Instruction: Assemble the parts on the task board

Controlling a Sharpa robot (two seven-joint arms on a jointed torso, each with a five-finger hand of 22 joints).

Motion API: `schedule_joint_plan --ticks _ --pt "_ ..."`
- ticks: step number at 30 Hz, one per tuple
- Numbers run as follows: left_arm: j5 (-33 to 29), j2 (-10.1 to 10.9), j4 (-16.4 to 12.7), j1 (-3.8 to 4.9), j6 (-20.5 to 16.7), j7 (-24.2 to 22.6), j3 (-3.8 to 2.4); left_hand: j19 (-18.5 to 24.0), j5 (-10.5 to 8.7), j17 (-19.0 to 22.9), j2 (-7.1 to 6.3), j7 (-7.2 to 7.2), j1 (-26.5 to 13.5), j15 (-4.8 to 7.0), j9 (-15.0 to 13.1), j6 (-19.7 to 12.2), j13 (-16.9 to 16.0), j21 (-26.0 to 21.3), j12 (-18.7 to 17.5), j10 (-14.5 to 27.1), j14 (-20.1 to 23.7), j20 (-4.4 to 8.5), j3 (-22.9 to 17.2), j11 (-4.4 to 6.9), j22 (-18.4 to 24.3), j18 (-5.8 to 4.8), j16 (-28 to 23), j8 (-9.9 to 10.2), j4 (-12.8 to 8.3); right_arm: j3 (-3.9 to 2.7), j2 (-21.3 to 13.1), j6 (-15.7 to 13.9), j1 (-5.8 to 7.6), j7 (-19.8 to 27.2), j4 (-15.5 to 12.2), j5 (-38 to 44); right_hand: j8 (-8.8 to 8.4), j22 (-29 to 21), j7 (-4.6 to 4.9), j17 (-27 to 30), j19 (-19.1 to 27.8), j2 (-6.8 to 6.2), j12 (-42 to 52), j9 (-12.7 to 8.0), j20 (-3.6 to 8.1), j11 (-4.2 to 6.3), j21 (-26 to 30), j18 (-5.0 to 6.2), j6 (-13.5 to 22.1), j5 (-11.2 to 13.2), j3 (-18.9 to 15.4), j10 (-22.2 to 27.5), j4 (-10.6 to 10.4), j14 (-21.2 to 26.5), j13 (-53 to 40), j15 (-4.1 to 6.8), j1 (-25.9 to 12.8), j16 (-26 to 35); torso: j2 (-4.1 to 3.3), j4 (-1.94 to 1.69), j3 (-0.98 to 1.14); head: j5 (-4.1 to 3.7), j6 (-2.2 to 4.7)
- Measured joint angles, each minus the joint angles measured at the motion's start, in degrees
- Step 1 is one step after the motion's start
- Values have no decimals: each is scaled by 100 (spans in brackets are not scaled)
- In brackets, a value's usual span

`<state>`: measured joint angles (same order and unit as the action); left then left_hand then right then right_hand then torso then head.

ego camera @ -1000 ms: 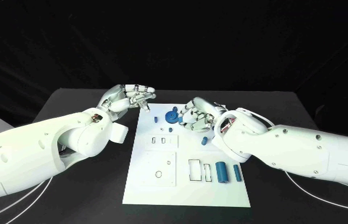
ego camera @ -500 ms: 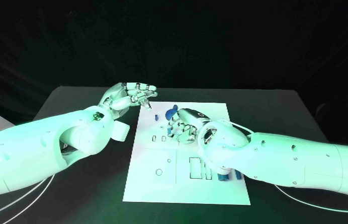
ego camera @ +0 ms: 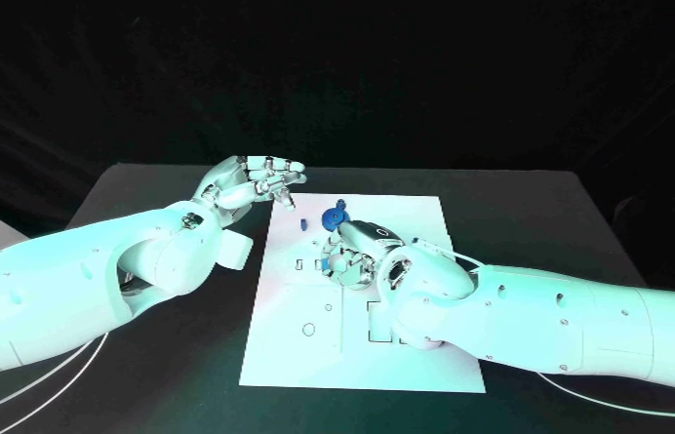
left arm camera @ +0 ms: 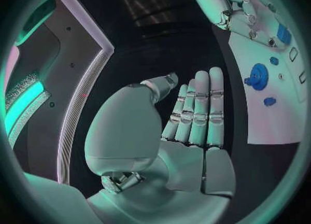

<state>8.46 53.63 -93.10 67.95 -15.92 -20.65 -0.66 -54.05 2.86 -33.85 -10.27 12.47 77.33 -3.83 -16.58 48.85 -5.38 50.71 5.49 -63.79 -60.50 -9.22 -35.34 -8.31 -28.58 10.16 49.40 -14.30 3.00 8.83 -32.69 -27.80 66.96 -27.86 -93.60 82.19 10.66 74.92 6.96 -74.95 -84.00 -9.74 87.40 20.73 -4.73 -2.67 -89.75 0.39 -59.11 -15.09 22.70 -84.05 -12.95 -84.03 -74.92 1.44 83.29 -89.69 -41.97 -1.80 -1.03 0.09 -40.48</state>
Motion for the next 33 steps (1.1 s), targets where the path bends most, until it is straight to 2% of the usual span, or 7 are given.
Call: schedule_joint_plan --ticks 12,33 --pt "0 0 7 0 16 6 0 0 0 0 0 0 0 0 1 0 0 0 0 0 0 0 0 0 0 0 0 0 0 2 37 -2 -46 -70 34 155 -3 -1 -8 1 0 0 0 3 0 0 0 0 11 3 16 0 16 0 0 0 0 0 0 3 0 13 -7" --pt "0 2 17 0 40 24 0 53 0 10 8 0 -53 0 -8 0 0 33 0 0 0 11 -32 0 -21 0 0 0 -32 23 123 -46 -84 -92 253 597 -13 -2 -2 2 0 -61 0 8 0 0 0 0 18 4 15 0 16 0 1 0 -60 0 -3 2 -1 10 -20"
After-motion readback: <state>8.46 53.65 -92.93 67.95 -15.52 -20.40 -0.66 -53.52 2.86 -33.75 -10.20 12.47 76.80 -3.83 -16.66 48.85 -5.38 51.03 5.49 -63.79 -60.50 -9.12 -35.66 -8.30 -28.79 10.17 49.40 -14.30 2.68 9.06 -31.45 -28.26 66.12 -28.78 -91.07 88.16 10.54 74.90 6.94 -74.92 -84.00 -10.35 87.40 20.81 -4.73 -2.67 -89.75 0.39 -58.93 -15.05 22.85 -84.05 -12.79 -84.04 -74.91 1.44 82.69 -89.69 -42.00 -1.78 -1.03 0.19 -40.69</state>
